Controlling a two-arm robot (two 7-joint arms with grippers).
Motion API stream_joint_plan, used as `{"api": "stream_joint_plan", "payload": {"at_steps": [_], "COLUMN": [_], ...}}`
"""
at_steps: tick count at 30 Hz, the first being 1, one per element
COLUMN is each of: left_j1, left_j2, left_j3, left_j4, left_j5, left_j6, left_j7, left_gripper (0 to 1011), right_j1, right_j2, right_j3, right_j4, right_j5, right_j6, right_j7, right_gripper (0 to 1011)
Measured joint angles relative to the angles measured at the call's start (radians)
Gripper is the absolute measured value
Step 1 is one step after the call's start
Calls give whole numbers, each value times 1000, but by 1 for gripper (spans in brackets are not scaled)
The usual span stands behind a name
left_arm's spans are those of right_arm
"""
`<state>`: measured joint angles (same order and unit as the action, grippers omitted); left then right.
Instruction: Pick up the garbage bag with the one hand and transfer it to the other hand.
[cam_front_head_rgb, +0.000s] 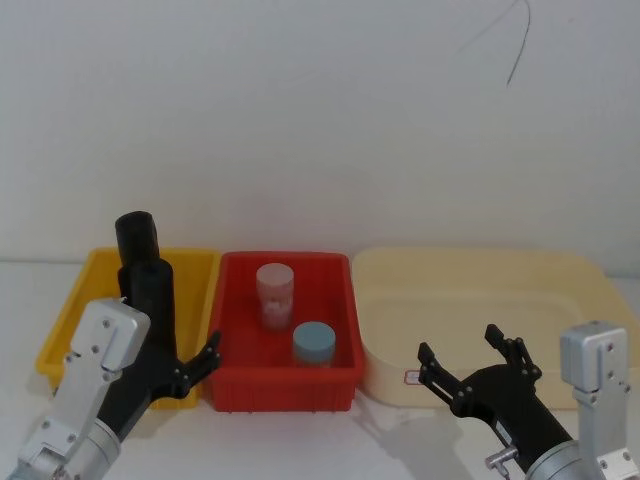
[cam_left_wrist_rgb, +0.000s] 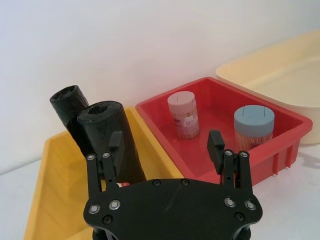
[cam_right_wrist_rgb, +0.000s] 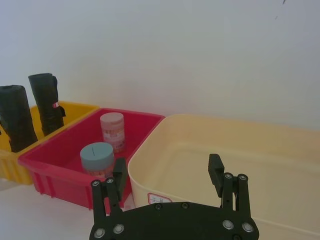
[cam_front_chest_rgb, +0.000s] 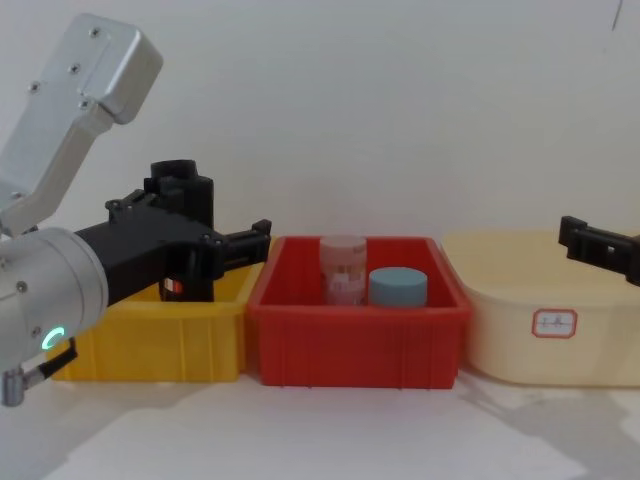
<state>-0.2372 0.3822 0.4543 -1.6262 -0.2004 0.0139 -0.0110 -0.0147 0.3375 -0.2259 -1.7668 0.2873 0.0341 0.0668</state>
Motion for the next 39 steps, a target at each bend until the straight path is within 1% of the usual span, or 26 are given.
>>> {"api": "stream_joint_plan", "payload": {"at_steps": [27, 35, 39], "left_j1": [2, 29, 57], "left_j2": [0, 9, 20], "left_j3": [-1, -13, -28], "left_j4": [0, -22, -45], "left_j5": [2, 21, 31], "left_j6": [-1, -10, -14], "left_j7": [1, 25, 42], "left_gripper": [1000, 1000, 1000], "right_j1": [0, 0, 0], "right_j2": [0, 0, 0], "right_j3": [0, 0, 0], "right_j4": [0, 0, 0], "right_j5": [0, 0, 0], "right_j6": [0, 0, 0], "right_j7": [0, 0, 0], "right_gripper": [1000, 1000, 1000]}}
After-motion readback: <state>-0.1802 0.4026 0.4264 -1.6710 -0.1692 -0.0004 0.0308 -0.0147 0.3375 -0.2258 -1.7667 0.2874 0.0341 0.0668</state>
